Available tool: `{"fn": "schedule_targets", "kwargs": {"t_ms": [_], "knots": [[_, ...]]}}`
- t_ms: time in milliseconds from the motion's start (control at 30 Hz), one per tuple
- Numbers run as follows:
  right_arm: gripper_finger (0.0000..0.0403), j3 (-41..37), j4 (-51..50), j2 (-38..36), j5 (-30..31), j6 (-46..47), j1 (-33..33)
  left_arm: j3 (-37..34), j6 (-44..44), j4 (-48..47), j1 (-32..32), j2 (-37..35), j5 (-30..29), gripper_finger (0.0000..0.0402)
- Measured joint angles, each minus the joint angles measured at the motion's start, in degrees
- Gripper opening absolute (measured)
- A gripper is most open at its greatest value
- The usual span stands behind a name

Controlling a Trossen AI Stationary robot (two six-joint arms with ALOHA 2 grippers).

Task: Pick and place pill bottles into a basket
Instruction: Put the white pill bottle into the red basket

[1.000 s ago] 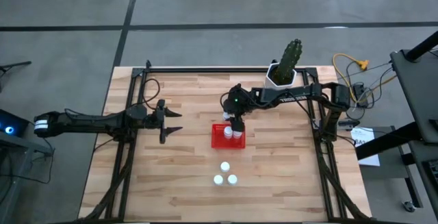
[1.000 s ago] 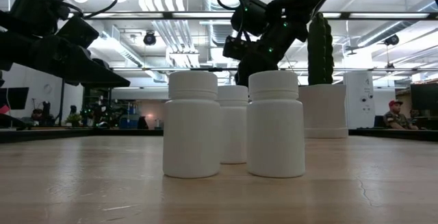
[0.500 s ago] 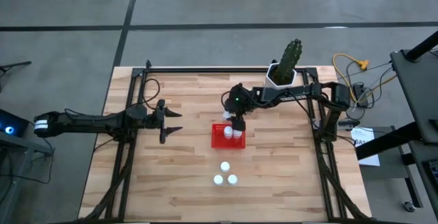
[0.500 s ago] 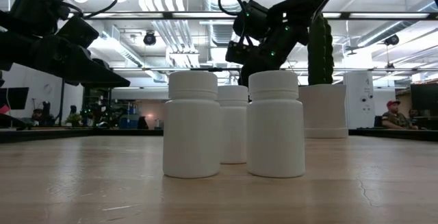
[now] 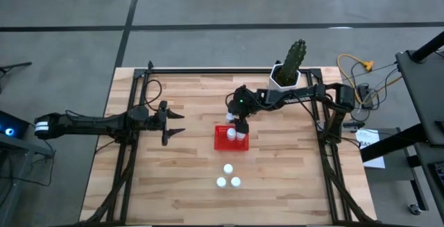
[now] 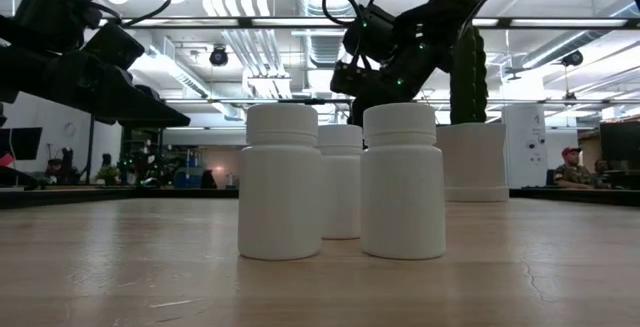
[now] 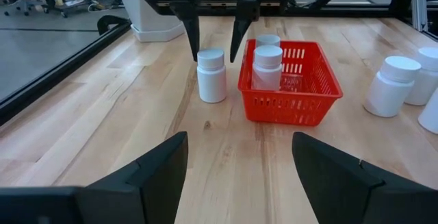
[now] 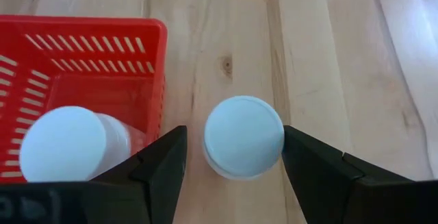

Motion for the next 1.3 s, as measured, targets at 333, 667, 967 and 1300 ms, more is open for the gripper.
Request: {"fn": "schedule_targets", "kwargs": {"t_ms": [333, 667, 967, 1300], "knots": [[0.0224, -0.38, 2.53, 0.00, -1.58, 0.00, -0.04, 0.00, 0.00, 0.06, 0.00, -0.02, 0.00, 0.0244], [0.0224, -1.10, 2.59, 0.00, -1.70, 0.46, -0.02, 0.00, 0.00, 0.09, 0.00, 0.00, 0.02, 0.0244], [0.0201, -1.10, 2.83, 0.00, -1.71, 0.30, -0.02, 0.02, 0.00, 0.50, 0.00, -0.04, 0.00, 0.0244], [0.0143, -1.10, 2.83, 0.00, -2.88, -0.58, 0.02, 0.02, 0.00, 0.92, 0.00, 0.00, 0.00, 0.0244]]}}
